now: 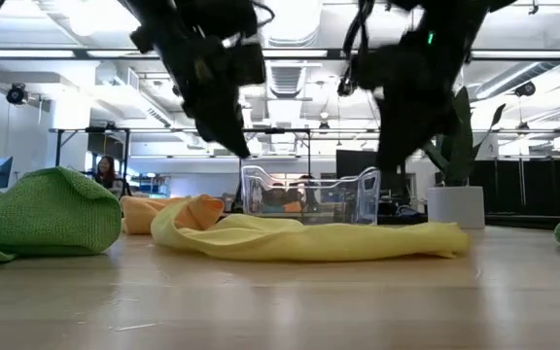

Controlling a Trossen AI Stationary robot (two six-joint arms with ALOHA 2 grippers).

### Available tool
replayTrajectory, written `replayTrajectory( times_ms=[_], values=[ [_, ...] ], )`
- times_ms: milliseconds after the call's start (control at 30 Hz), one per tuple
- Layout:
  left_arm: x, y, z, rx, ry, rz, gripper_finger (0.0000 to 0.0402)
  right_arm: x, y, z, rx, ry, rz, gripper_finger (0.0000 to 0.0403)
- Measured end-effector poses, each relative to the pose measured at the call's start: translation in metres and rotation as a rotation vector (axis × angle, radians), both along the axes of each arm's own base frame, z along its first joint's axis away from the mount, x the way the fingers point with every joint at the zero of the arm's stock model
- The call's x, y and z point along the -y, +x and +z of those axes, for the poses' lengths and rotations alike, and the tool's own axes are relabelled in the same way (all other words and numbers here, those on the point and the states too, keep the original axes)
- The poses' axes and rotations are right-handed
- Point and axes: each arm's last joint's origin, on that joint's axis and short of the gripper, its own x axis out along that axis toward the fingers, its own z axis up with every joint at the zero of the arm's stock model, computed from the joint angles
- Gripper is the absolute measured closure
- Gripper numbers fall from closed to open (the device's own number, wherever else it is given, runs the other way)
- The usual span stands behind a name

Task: Fold microfiber towels
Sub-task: Fold the yellow microfiber towel

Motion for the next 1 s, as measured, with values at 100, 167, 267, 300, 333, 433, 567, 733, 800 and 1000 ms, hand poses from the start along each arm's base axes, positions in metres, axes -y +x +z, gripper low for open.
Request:
replayTrajectory(
  times_ms=[100,167,267,300,333,433,567,733,800,1000],
  values=[
    [-0.008,0.007,-0.020,-0.047,0.023,-0.019,0.0402,-0.010,-0.004,0.000,0.117,0.108,-0.039,0.0330],
    [-0.013,0.011,-0.035,-0.086,0.027,-0.034,0.0402,-0.016,-0.005,-0.005,0.158,0.154,-0.069,0.0330],
    [-0.018,0.017,-0.054,-0.136,0.028,-0.039,0.0402,-0.023,-0.004,-0.012,0.201,0.217,-0.128,0.0330],
    [-0.020,0.018,-0.059,-0.152,0.025,-0.035,0.0402,-0.025,-0.003,-0.018,0.195,0.227,-0.143,0.0330],
    [-0.022,0.019,-0.064,-0.165,0.022,-0.030,0.0402,-0.027,-0.001,-0.023,0.186,0.233,-0.154,0.0330],
    [-0.023,0.019,-0.075,-0.203,0.013,-0.023,0.0402,-0.031,0.005,-0.038,0.136,0.250,-0.164,0.0330],
    [-0.014,0.017,-0.079,-0.221,-0.070,-0.019,0.0402,-0.035,0.010,-0.062,0.001,0.261,-0.146,0.0331],
    [0.009,0.010,-0.078,-0.261,-0.187,0.003,0.0402,-0.035,0.009,-0.072,-0.117,0.201,-0.110,0.0333],
    [0.022,0.007,-0.078,-0.271,-0.213,-0.017,0.0402,-0.034,0.007,-0.072,-0.131,0.183,-0.076,0.0336],
    [0.047,0.004,-0.069,-0.260,-0.214,-0.088,0.0402,-0.030,0.002,-0.062,-0.137,0.151,0.004,0.0344]
  ],
)
